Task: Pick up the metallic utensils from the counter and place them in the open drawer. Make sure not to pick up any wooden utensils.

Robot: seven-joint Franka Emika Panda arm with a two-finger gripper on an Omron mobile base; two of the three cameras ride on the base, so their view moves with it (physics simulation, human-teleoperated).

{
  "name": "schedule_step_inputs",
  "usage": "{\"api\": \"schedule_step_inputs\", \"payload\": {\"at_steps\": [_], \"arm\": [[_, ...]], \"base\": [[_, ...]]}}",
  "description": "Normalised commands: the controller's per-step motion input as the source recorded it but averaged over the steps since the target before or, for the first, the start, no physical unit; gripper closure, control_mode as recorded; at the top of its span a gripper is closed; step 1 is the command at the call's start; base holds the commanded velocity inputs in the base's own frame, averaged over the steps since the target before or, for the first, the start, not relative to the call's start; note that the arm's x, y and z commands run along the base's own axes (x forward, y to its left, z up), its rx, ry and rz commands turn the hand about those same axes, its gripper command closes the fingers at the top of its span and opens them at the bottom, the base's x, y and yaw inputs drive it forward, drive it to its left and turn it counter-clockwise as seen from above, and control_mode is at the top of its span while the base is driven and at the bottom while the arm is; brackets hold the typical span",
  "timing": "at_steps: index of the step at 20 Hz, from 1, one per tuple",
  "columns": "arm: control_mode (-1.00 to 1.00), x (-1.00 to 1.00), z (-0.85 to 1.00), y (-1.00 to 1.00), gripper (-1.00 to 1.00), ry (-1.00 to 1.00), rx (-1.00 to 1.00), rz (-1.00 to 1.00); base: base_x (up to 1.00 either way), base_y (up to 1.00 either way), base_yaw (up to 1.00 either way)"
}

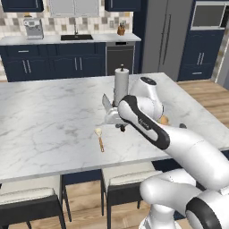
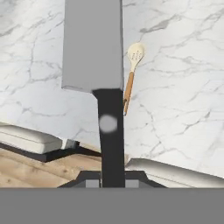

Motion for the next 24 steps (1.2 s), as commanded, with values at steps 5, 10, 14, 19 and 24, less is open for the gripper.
{"api": "schedule_step_inputs", "payload": {"at_steps": [5,10,14,19,24], "arm": [[-1.00,-0.33,0.50,-0.87,1.00,0.02,0.00,0.17],[-1.00,-0.34,0.68,-0.82,1.00,0.05,0.00,0.16],[-1.00,-0.55,0.50,-0.59,1.00,0.00,-0.07,0.12],[-1.00,-0.81,0.08,-0.24,1.00,-0.03,-0.14,0.14],[-1.00,-0.79,0.11,-0.08,1.00,-0.08,-0.13,0.07]], "base": [[0.00,0.00,0.00],[0.00,0.00,0.00],[0.00,0.00,0.00],[0.00,0.00,0.00],[0.00,0.00,0.00]]}}
